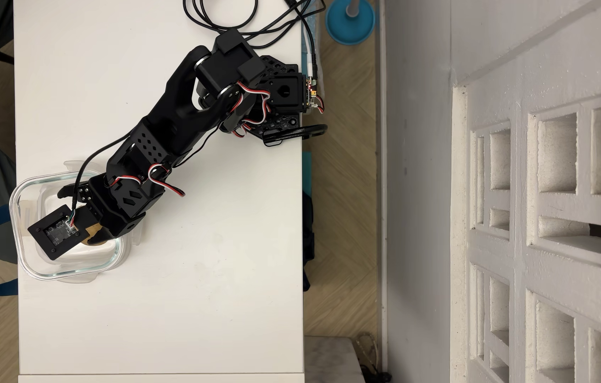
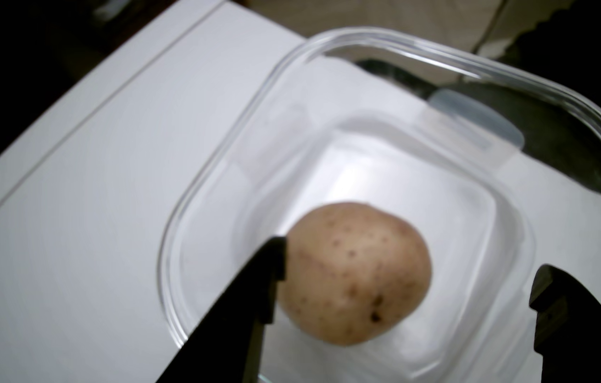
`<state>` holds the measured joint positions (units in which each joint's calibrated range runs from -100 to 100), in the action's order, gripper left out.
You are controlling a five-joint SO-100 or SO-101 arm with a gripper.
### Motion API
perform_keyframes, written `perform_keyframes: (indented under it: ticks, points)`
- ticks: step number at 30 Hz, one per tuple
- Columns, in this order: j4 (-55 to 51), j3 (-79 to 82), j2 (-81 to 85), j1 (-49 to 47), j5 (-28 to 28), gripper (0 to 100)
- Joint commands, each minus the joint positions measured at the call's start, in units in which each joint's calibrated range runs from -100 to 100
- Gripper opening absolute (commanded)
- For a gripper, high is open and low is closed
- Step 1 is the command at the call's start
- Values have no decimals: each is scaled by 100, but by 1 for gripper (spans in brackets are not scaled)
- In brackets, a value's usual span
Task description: Grab the potato and put it in box
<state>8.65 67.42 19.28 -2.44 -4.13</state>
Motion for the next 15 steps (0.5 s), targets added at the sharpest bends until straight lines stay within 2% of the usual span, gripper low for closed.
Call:
perform_keyframes:
  ticks: [1, 7, 15]
  points:
    - [138, -210, 130, -122, -126, 35]
    - [-19, -45, 1067, -641, -288, 34]
    - [-159, 1455, 2703, -2074, -295, 20]
